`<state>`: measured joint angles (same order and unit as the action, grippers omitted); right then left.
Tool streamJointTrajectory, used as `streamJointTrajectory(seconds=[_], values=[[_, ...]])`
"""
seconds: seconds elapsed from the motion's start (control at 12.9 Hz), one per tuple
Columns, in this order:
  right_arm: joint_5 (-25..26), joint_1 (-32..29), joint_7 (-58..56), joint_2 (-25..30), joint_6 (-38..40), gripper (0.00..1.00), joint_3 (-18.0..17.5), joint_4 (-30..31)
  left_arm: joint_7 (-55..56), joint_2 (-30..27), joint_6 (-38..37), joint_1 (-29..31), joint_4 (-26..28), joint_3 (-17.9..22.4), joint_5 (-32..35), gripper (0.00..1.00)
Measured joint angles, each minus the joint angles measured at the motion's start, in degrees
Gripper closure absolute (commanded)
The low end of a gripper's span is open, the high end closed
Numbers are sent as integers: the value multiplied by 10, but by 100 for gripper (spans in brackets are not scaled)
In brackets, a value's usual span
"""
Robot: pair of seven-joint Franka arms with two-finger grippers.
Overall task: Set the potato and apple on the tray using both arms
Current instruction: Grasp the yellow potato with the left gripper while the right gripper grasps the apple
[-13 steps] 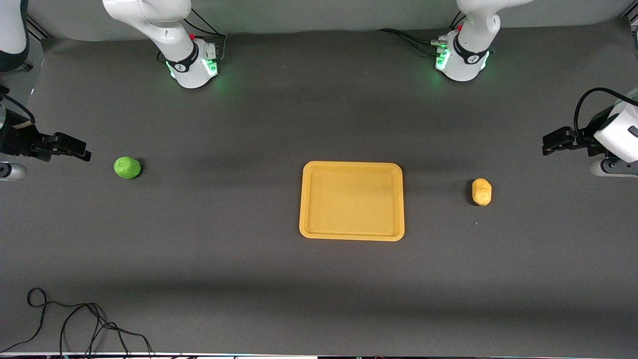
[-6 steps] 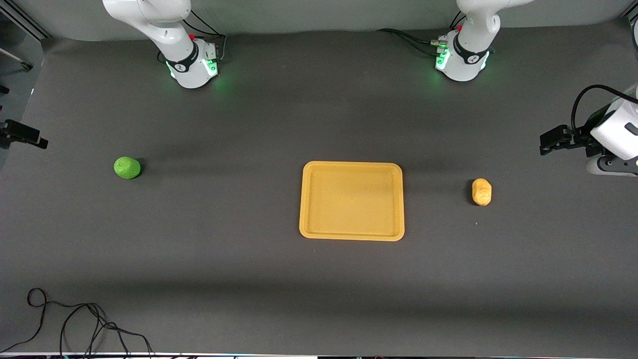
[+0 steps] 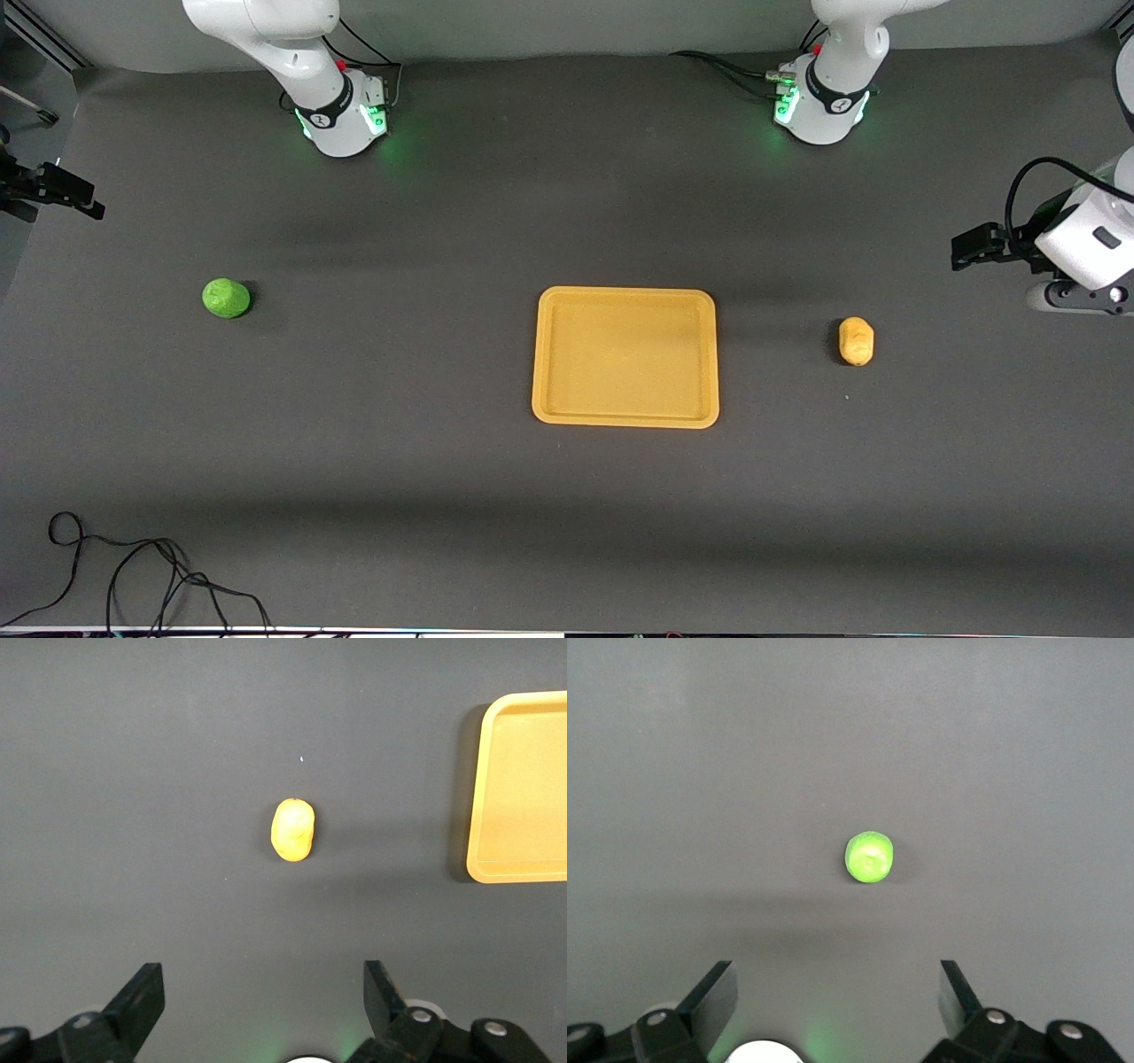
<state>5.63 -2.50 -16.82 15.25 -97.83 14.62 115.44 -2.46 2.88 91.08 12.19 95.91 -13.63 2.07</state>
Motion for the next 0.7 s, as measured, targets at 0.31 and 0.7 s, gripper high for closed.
streamJointTrajectory(seconds=[0.31, 0.7], values=[[1, 0, -45, -3, -13, 0, 20, 9, -19, 15, 94, 3, 69, 1, 0, 0], [1, 1, -51, -4, -67, 0, 35, 65, -52, 75, 273, 5, 193, 5, 0, 0]])
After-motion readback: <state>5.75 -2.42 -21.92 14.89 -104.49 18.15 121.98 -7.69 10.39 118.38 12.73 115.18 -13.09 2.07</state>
